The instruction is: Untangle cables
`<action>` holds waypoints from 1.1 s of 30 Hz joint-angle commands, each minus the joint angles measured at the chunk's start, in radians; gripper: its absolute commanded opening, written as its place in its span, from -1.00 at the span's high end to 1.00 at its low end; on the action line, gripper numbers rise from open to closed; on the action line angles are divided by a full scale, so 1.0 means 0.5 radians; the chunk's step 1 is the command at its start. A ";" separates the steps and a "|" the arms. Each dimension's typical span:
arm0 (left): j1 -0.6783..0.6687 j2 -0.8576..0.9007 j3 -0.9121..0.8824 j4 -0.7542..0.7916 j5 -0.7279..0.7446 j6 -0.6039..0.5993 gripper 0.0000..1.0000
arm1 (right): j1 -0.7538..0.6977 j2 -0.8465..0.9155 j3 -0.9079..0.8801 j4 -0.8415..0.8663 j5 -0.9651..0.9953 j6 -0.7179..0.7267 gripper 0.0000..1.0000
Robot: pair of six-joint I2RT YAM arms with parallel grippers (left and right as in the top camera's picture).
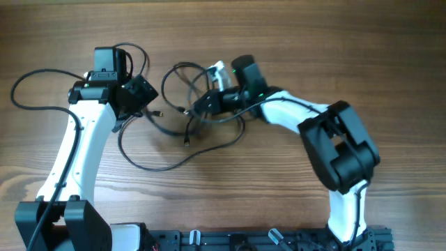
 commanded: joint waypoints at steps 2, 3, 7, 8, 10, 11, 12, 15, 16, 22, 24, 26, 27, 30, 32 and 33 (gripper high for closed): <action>-0.095 -0.013 0.027 0.009 0.234 0.342 -1.00 | -0.103 -0.308 0.042 -0.076 -0.049 0.015 0.91; -0.140 -0.013 0.027 0.014 0.235 0.386 -1.00 | -0.107 -0.380 0.042 -0.119 0.006 -0.016 0.91; -0.358 -0.013 0.027 0.068 0.236 0.513 -1.00 | -0.108 -0.655 0.042 -0.358 0.271 -0.090 0.92; -0.420 -0.013 0.027 0.095 0.235 0.534 -1.00 | -0.108 -0.729 0.042 -0.430 0.343 -0.122 0.91; -0.521 -0.016 0.027 0.148 0.234 0.539 -1.00 | -0.108 -0.864 0.042 -0.583 0.511 -0.126 0.91; -0.558 -0.017 0.027 0.167 0.234 0.539 -1.00 | -0.108 -0.915 0.042 -0.645 0.557 -0.145 0.91; -0.602 -0.017 0.027 0.185 0.234 0.540 -1.00 | -0.108 -0.981 0.042 -0.719 0.594 -0.183 0.91; -0.710 -0.017 0.027 0.213 0.259 0.613 -1.00 | -0.108 -1.142 0.042 -0.912 0.716 -0.226 0.91; -0.751 -0.017 0.027 0.220 0.296 0.660 -1.00 | -0.108 -1.196 0.042 -0.973 0.755 -0.227 0.91; -1.032 -0.017 0.027 0.234 0.421 0.868 -1.00 | -0.108 -1.453 0.042 -1.103 0.793 -0.218 0.92; -1.105 -0.017 0.027 0.253 0.420 0.893 -1.00 | -0.108 -1.534 0.042 -1.094 0.793 -0.217 0.92; -1.150 -0.017 0.027 0.295 0.421 0.892 -1.00 | -0.108 -1.602 0.042 -1.075 0.793 -0.216 0.91; -1.168 -0.017 0.027 0.318 0.421 0.893 -1.00 | -0.108 -1.635 0.042 -1.064 0.800 -0.217 0.91; -1.216 -0.017 0.027 0.382 0.436 0.900 -1.00 | -0.108 -1.710 0.042 -1.065 0.846 -0.218 0.91; -1.243 -0.017 0.027 0.409 0.487 0.941 -1.00 | -0.108 -1.727 0.042 -1.064 0.860 -0.218 0.91; -1.254 -0.017 0.027 0.416 0.534 0.992 -1.00 | -0.108 -1.726 0.042 -1.064 0.860 -0.217 0.91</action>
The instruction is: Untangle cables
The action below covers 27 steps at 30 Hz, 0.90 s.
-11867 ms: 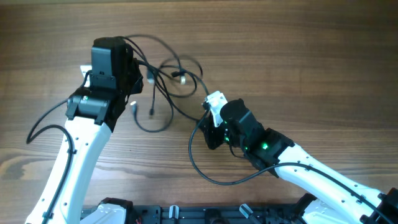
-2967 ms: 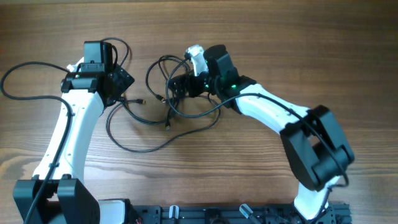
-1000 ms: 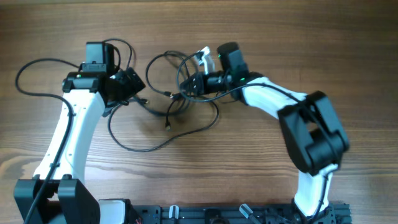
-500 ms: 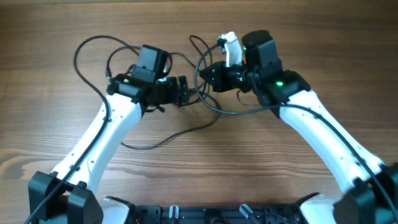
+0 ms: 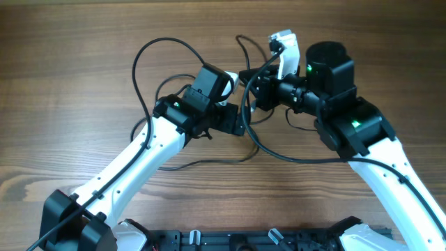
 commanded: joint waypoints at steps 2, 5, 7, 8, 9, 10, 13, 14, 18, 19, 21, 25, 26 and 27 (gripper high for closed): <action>-0.069 -0.017 0.026 0.043 0.225 0.211 -1.00 | 0.005 -0.050 0.034 0.022 0.063 -0.035 0.91; -0.085 -0.033 0.026 0.079 0.330 0.307 -1.00 | 0.005 -0.051 0.034 0.022 0.108 -0.020 0.91; -0.085 -0.069 0.026 0.101 0.330 0.307 -1.00 | 0.005 -0.051 0.034 0.021 0.135 -0.009 0.91; -0.085 -0.095 0.026 0.113 0.330 0.307 -1.00 | 0.004 -0.051 0.034 0.019 0.163 0.016 0.92; -0.085 -0.125 0.026 0.123 0.330 0.307 -1.00 | 0.004 -0.051 0.034 0.018 0.184 0.018 0.91; -0.085 -0.163 0.026 0.128 0.329 0.307 -1.00 | 0.002 -0.051 0.034 0.011 0.212 0.019 0.91; -0.084 -0.216 0.026 0.117 0.286 0.305 -1.00 | 0.002 -0.051 0.034 0.001 0.259 0.034 0.92; -0.084 -0.230 0.026 0.096 0.225 0.304 -1.00 | 0.002 -0.051 0.034 -0.002 0.275 0.063 0.91; -0.083 -0.233 0.026 -0.005 -0.132 0.163 -1.00 | 0.002 -0.051 0.034 0.002 0.298 0.069 0.91; -0.083 -0.233 0.026 -0.031 -0.273 0.049 -1.00 | 0.002 -0.051 0.034 0.006 0.297 0.070 0.91; -0.083 -0.233 0.026 -0.085 -0.489 -0.109 -1.00 | 0.002 -0.051 0.034 0.009 0.297 0.069 0.91; -0.083 -0.243 0.026 -0.115 -0.690 -0.381 -1.00 | 0.002 -0.051 0.034 0.009 0.304 0.070 0.91; -0.083 -0.249 0.026 -0.115 -0.754 -0.447 -1.00 | 0.002 -0.051 0.034 0.009 0.305 0.070 0.92; -0.083 -0.256 0.026 -0.114 -0.797 -0.491 -1.00 | 0.002 -0.051 0.034 0.009 0.305 0.070 0.92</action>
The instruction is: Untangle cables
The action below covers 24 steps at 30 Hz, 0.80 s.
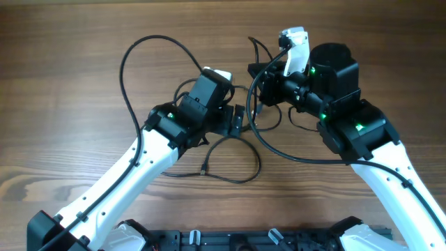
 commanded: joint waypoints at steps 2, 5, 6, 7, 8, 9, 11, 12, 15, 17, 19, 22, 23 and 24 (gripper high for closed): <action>-0.008 -0.099 0.026 0.025 -0.317 -0.328 -1.00 | 0.002 -0.028 0.034 0.023 0.049 0.011 0.91; -0.008 -0.201 0.026 0.085 -0.275 -0.244 -1.00 | 0.002 -0.028 0.034 0.079 0.085 0.067 0.91; -0.008 -0.248 0.026 0.118 -0.226 -0.188 -1.00 | 0.002 -0.028 0.034 0.096 0.101 0.084 0.91; -0.008 -0.278 0.026 0.137 -0.196 -0.159 -1.00 | 0.002 -0.028 0.034 0.114 0.111 0.113 0.91; -0.008 -0.335 0.026 0.176 -0.114 -0.090 -1.00 | 0.002 -0.028 0.034 0.137 0.116 0.151 0.92; -0.008 -0.380 0.026 0.201 -0.031 -0.014 -1.00 | 0.002 -0.028 0.034 0.155 0.116 0.186 0.91; -0.008 -0.455 0.026 0.230 0.145 0.143 -1.00 | 0.002 -0.028 0.034 0.205 0.115 0.278 0.91; -0.008 -0.481 0.026 0.234 0.199 0.191 -1.00 | 0.002 -0.028 0.034 0.230 0.114 0.330 0.91; -0.008 -0.529 0.026 0.237 0.254 0.231 -1.00 | 0.002 -0.028 0.034 0.327 0.043 0.451 0.91; -0.008 -0.529 0.026 0.238 0.336 0.292 -1.00 | 0.002 -0.028 0.034 0.417 -0.054 0.513 0.91; -0.008 -0.527 0.026 0.246 0.412 0.333 -1.00 | 0.002 -0.028 0.034 0.484 -0.139 0.561 0.91; -0.008 -0.527 0.026 0.279 0.410 0.333 -1.00 | 0.002 -0.028 0.034 0.518 -0.243 0.584 0.91; -0.008 -0.527 0.026 0.292 0.410 0.333 -1.00 | 0.002 -0.028 0.034 0.517 -0.255 0.583 0.91; -0.008 -0.527 0.026 0.309 0.410 0.333 -1.00 | 0.002 -0.028 0.034 0.516 -0.269 0.583 0.91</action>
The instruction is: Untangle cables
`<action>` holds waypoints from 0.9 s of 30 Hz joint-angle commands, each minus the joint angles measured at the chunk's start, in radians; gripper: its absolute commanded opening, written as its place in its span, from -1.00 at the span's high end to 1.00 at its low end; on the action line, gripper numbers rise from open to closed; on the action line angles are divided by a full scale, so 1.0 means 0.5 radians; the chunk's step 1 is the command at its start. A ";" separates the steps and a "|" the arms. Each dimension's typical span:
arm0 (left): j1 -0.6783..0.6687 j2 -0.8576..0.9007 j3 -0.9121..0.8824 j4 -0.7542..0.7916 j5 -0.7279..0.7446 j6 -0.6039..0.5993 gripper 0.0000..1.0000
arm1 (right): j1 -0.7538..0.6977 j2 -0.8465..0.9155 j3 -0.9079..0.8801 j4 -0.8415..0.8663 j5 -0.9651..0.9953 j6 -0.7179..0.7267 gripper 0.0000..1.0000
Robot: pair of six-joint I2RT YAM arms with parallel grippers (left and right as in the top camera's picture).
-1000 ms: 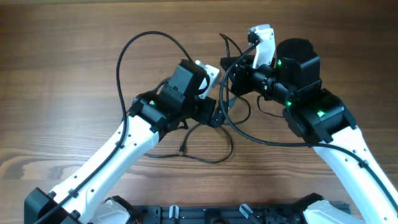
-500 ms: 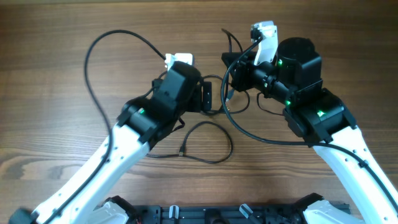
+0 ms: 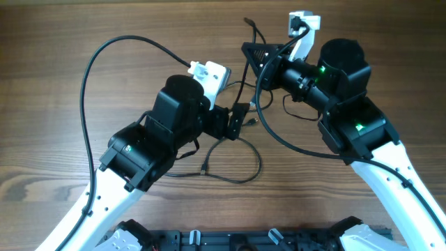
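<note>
Thin black cables lie in a loose loop on the wooden table, with a plug end at the loop's left. My left gripper is raised over the middle of the table and appears shut on a black cable, a small connector poking out to its right. My right gripper is farther back, fingers pointing left, and seems shut on another cable strand whose end sticks out behind it. More thin strands run between the two grippers.
The left arm's own thick lead arcs wide over the left of the table. The right arm's lead hangs in a curve below its wrist. The robot base rail runs along the front edge.
My left arm has risen toward the camera, its wrist now looking larger. My right gripper has moved farther back and slightly right. The loop on the table lies much as before.
At first the left gripper was far left and the right gripper was in the tangle at the table's middle. Then both grippers met at the middle over the cables. They have since moved apart, right backward and left raised, with a loop left lying in front.
</note>
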 commanded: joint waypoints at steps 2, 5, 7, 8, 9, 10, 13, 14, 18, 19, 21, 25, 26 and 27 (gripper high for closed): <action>-0.005 -0.014 0.024 0.052 0.063 0.067 -0.96 | 0.003 -0.028 0.034 0.020 -0.150 0.056 0.91; -0.005 -0.010 0.024 0.057 0.154 0.068 -0.81 | 0.003 -0.028 0.034 0.025 -0.195 0.062 0.92; -0.005 -0.001 0.024 0.058 0.189 0.069 -0.33 | 0.003 -0.027 0.034 0.025 -0.195 0.066 0.91; -0.005 0.002 0.024 0.056 0.188 0.069 -0.21 | 0.003 -0.027 0.034 0.025 -0.195 0.066 0.91; -0.005 0.005 0.024 0.056 0.188 0.069 -0.01 | 0.003 -0.027 0.034 0.025 -0.195 0.068 0.91; -0.005 0.005 0.024 0.057 0.191 0.069 0.17 | 0.003 -0.027 0.034 0.025 -0.195 0.071 0.91; -0.005 0.005 0.024 0.058 0.204 0.069 0.28 | 0.003 -0.027 0.034 0.024 -0.196 0.071 0.91; -0.005 0.008 0.024 0.058 0.204 0.069 0.29 | 0.003 -0.027 0.034 0.024 -0.197 0.071 0.92; -0.005 0.012 0.024 0.061 0.204 0.069 0.37 | 0.003 -0.027 0.034 0.023 -0.230 0.081 0.91; -0.005 0.012 0.024 0.064 0.204 0.069 0.45 | 0.003 -0.027 0.034 0.023 -0.237 0.080 0.92; -0.005 0.012 0.024 0.080 0.204 0.067 0.92 | 0.003 -0.024 0.034 0.014 -0.240 0.080 0.91; -0.005 0.012 0.024 0.115 0.204 0.067 0.92 | 0.003 -0.014 0.034 0.001 -0.241 0.080 0.91; -0.005 0.012 0.024 0.118 0.204 0.067 0.92 | 0.003 -0.014 0.034 0.000 -0.241 0.080 0.92; -0.005 0.012 0.024 0.122 0.204 0.067 0.92 | 0.003 -0.011 0.034 0.000 -0.241 0.079 0.91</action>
